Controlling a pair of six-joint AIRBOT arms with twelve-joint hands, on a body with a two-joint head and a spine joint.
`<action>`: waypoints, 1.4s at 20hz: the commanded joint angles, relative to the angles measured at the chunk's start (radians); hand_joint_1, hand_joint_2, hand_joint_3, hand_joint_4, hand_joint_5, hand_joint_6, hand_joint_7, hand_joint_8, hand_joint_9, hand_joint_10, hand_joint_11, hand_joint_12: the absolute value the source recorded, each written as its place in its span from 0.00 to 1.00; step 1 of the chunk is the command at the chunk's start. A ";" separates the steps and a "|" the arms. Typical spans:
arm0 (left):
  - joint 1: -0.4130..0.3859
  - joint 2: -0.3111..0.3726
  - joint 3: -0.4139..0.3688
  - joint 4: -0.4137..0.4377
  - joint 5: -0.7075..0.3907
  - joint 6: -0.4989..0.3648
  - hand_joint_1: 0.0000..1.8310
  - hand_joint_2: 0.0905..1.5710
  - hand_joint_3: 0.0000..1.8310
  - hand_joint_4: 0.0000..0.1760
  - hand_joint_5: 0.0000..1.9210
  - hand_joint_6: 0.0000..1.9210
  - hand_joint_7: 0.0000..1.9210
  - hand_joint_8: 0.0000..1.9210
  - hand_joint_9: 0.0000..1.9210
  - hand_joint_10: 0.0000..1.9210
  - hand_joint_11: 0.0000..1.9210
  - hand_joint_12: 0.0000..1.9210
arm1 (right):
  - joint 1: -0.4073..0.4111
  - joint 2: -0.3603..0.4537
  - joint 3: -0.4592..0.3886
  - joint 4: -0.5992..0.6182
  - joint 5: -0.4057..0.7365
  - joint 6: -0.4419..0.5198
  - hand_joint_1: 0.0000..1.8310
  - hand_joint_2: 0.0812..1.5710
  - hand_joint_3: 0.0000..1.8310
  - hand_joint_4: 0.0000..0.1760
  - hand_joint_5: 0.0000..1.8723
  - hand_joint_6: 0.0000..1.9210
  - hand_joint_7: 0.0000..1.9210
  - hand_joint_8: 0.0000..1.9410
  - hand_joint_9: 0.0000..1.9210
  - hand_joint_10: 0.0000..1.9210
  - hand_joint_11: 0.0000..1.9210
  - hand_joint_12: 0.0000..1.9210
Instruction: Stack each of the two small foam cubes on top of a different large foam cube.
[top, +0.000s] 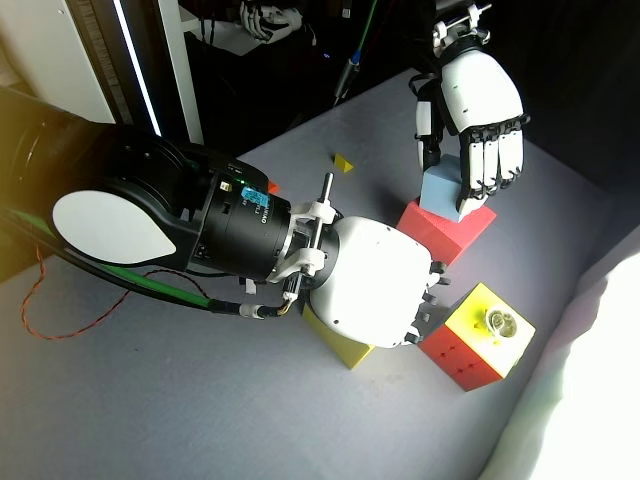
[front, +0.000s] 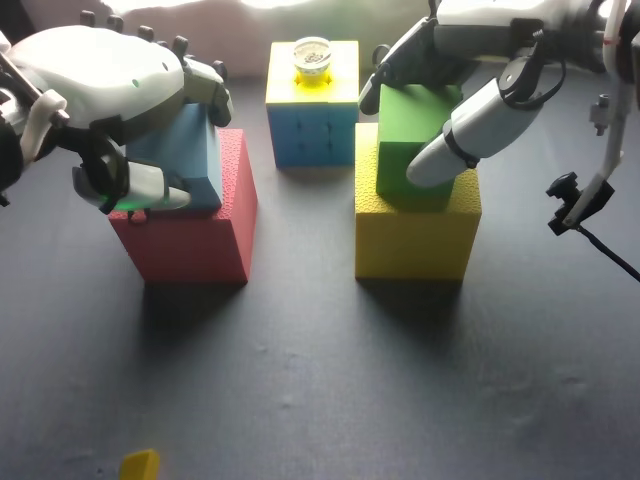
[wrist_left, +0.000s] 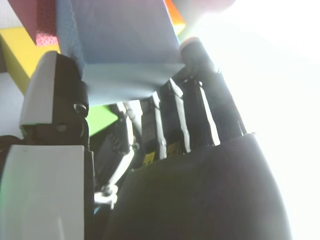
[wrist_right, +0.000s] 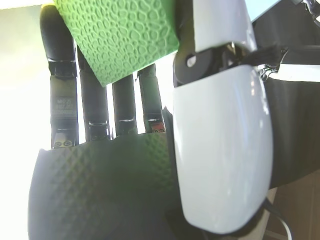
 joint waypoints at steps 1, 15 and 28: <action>0.014 -0.002 0.007 0.015 -0.023 0.008 0.65 0.77 0.00 0.00 0.40 0.60 0.40 0.81 0.29 0.87 0.19 1.00 | 0.005 0.011 0.005 0.003 0.090 0.003 0.75 0.67 0.00 0.00 0.51 0.48 0.62 0.31 0.50 0.59 0.32 0.69; 0.028 -0.025 0.014 0.015 -0.050 -0.002 0.43 0.74 0.00 0.00 0.18 0.01 0.24 0.01 0.14 0.22 0.00 0.57 | 0.009 0.012 0.009 0.003 0.103 -0.005 0.57 0.67 0.00 0.00 0.28 0.00 0.31 0.00 0.31 0.00 0.15 0.49; 0.016 -0.010 -0.010 -0.011 -0.072 -0.008 0.34 0.70 0.00 0.00 0.11 0.00 0.17 0.00 0.14 0.03 0.00 0.43 | 0.008 0.012 0.009 0.003 0.103 -0.006 0.45 0.63 0.00 0.00 0.11 0.00 0.14 0.00 0.17 0.00 0.00 0.46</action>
